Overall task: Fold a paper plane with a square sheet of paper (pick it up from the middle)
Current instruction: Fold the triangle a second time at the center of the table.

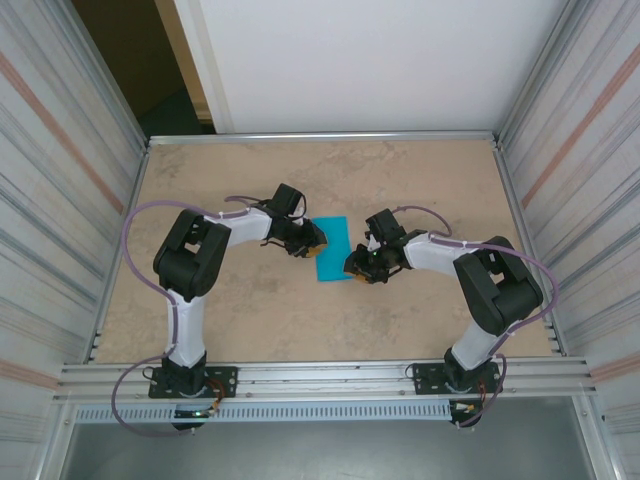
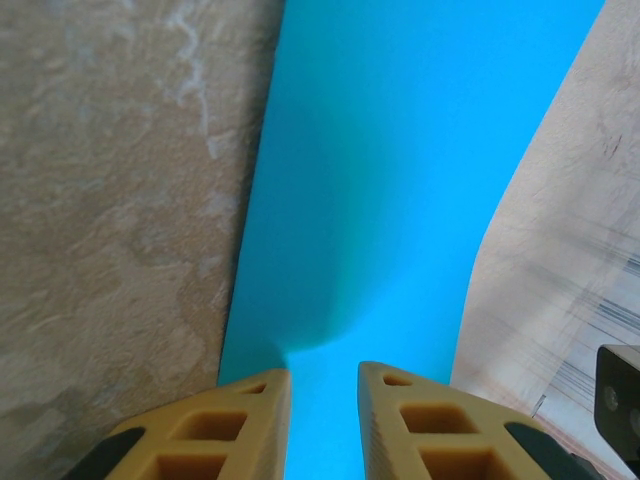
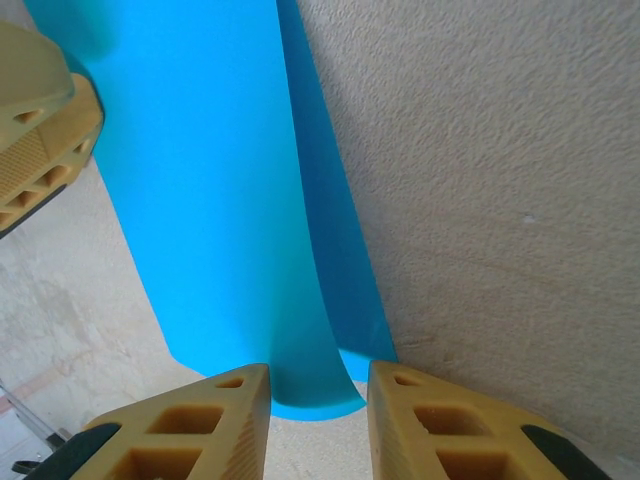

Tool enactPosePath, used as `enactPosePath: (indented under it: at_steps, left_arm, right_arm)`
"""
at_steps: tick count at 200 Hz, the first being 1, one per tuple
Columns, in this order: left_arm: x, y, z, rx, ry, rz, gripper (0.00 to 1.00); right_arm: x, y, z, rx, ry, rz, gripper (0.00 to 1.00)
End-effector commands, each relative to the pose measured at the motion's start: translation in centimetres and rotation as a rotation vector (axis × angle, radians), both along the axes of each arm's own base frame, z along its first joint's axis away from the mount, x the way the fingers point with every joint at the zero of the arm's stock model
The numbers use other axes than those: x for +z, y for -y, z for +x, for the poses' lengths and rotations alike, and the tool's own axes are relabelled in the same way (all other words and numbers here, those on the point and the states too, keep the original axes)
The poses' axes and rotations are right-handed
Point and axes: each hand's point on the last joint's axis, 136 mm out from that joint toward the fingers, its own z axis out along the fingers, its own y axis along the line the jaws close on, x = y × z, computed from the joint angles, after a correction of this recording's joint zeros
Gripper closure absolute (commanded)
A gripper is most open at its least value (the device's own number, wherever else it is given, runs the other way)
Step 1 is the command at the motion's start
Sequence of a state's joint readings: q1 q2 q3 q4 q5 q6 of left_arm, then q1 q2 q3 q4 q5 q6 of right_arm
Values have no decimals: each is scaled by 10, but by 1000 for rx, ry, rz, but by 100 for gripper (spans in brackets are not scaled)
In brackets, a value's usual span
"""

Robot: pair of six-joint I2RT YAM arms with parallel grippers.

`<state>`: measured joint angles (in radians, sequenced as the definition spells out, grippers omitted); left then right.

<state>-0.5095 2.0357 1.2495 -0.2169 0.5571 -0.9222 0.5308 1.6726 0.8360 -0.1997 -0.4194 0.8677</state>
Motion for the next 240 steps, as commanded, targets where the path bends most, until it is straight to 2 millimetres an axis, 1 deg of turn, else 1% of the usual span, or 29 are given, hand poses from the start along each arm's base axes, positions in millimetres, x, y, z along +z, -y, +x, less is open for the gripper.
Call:
enactPosePath:
  at_steps: [1,28,57,88,114,157,210,228,240]
  left_arm:
    - [-39,-21,-19,27,-119,112,75]
    - [-38,-21,-18,26,-117,111,75]
    - [-35,-20,-16,15,-106,110,75]
    - [-34,-21,-15,13,-103,115,75]
    - [-35,-21,-16,13,-105,115,75]
    - [-36,-21,-17,12,-106,113,75]
    - [-36,-21,-17,12,-103,110,75]
    - [-35,-19,-16,9,-98,101,75]
    - [-30,-16,-14,-4,-80,86,75]
  right_arm:
    - [11,-6,9,-1,39,25,70]
    - [14,-7,12,-2,55,43,70]
    - [27,-15,20,51,96,96,65]
    - [23,-12,24,39,75,109,63]
    - [19,-8,21,11,46,107,67]
    - [11,-5,10,-31,-20,116,73]
    - [11,-2,4,-65,-31,101,80]
    - [11,-2,4,-71,-34,99,86]
    - [12,-1,5,-78,-32,98,89]
